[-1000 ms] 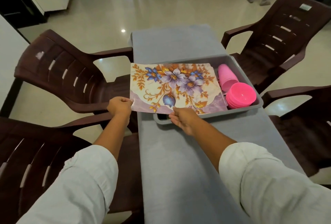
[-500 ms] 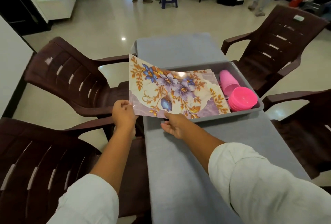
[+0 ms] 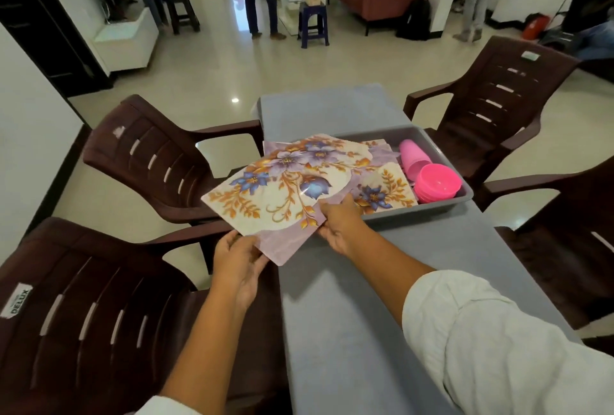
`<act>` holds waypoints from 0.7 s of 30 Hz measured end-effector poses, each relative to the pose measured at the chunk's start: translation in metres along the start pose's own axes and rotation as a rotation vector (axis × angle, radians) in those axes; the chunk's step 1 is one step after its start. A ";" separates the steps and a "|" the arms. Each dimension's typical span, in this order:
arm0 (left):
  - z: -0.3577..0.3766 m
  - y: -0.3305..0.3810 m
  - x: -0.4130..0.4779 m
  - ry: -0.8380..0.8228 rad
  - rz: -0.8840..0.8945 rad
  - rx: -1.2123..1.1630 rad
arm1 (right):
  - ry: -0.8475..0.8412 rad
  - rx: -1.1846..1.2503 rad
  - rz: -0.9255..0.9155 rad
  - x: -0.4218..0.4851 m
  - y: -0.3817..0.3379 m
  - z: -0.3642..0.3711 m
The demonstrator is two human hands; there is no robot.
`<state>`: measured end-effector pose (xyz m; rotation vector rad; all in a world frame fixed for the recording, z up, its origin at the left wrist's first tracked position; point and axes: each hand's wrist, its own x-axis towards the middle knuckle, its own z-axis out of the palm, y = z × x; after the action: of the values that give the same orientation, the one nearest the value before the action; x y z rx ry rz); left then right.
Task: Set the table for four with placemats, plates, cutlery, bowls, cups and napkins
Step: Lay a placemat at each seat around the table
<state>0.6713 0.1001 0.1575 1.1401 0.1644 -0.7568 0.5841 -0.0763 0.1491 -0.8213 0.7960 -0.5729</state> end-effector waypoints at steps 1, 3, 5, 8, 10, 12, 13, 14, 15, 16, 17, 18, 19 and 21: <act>-0.006 0.002 -0.003 -0.010 -0.009 -0.021 | -0.050 -0.056 -0.022 -0.008 -0.005 -0.007; -0.019 0.007 -0.009 0.011 0.002 -0.042 | -0.137 -0.151 -0.066 -0.031 -0.016 -0.023; -0.035 0.007 -0.013 0.047 0.019 -0.008 | -0.174 -0.239 -0.091 -0.058 -0.029 -0.044; -0.058 -0.002 -0.029 0.080 -0.026 0.117 | -0.280 -0.338 -0.153 -0.102 -0.043 -0.081; -0.068 -0.020 -0.046 0.076 -0.062 0.258 | -0.291 -0.404 -0.152 -0.137 -0.047 -0.110; -0.074 -0.043 -0.065 0.037 -0.093 0.431 | -0.278 -0.491 -0.135 -0.158 -0.040 -0.142; -0.077 -0.057 -0.075 -0.011 -0.113 0.521 | -0.267 -0.536 -0.123 -0.165 -0.033 -0.160; -0.080 -0.072 -0.085 -0.051 -0.130 0.613 | -0.253 -0.579 -0.109 -0.171 -0.024 -0.176; -0.084 -0.087 -0.096 -0.090 -0.139 0.691 | -0.245 -0.614 -0.088 -0.179 -0.014 -0.191; -0.089 -0.099 -0.105 -0.115 -0.144 0.756 | -0.252 -0.633 -0.063 -0.182 -0.004 -0.204; -0.096 -0.112 -0.113 -0.133 -0.154 0.807 | -0.259 -0.651 -0.048 -0.188 0.006 -0.214; -0.103 -0.124 -0.122 -0.141 -0.176 0.852 | -0.268 -0.680 -0.052 -0.195 0.015 -0.222; -0.111 -0.135 -0.129 -0.147 -0.210 0.874 | -0.265 -0.719 -0.051 -0.200 0.024 -0.230; -0.125 -0.154 -0.140 -0.163 -0.273 0.907 | -0.242 -0.804 -0.024 -0.205 0.044 -0.246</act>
<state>0.5033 0.2415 0.0542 1.9236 -0.1926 -1.2194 0.2746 -0.0080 0.0878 -1.6045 0.7912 -0.1451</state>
